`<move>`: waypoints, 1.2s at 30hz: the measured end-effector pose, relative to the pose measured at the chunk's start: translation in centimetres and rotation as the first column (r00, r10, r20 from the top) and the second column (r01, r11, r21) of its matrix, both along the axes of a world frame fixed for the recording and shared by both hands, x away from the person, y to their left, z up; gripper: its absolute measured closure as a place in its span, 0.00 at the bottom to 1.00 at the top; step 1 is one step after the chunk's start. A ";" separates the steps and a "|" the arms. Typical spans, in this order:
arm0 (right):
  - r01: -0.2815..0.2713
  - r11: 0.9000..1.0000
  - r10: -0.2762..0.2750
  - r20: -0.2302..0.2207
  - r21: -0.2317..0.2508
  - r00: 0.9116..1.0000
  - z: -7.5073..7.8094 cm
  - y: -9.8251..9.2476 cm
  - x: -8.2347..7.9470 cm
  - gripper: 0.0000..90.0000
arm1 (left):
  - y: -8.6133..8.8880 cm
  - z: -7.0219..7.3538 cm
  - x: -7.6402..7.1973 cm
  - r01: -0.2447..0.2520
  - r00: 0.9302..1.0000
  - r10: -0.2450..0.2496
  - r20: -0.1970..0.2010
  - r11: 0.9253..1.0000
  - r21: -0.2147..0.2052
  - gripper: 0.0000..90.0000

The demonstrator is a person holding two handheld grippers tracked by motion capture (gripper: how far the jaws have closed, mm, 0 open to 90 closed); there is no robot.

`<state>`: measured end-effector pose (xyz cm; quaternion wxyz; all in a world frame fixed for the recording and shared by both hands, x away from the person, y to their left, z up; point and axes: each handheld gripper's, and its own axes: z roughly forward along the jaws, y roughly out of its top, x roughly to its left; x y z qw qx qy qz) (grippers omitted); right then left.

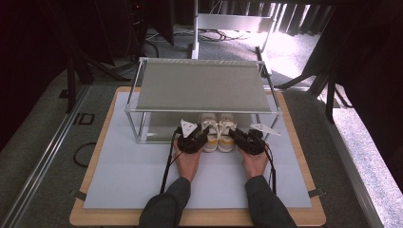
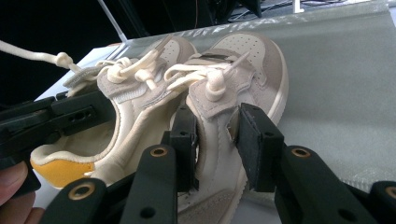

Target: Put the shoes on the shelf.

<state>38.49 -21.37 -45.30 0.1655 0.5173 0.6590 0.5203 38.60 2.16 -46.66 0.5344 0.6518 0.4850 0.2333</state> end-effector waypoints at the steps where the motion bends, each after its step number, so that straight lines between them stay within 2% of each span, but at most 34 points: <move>1: 0.000 1.000 0.000 0.000 0.000 1.000 0.0 0.0 0.0 0.76 | 0.0 0.0 0.0 0.000 1.000 0.000 0.000 1.000 0.000 0.68; 12: 0.014 1.000 -0.014 -0.011 0.014 1.000 -0.8 0.0 1.0 0.76 | -0.3 -0.5 0.9 -0.019 1.000 0.019 -0.012 1.000 0.012 0.68; 28: 0.032 0.999 -0.032 -0.009 0.021 0.999 -1.0 0.4 2.1 0.76 | -0.3 -0.6 2.1 -0.033 0.999 0.033 -0.021 0.999 0.019 0.68; 36: 0.040 0.999 -0.040 -0.006 0.026 0.999 -1.1 0.4 2.7 0.76 | -0.4 -0.6 2.7 -0.042 0.999 0.043 -0.023 0.999 0.008 0.69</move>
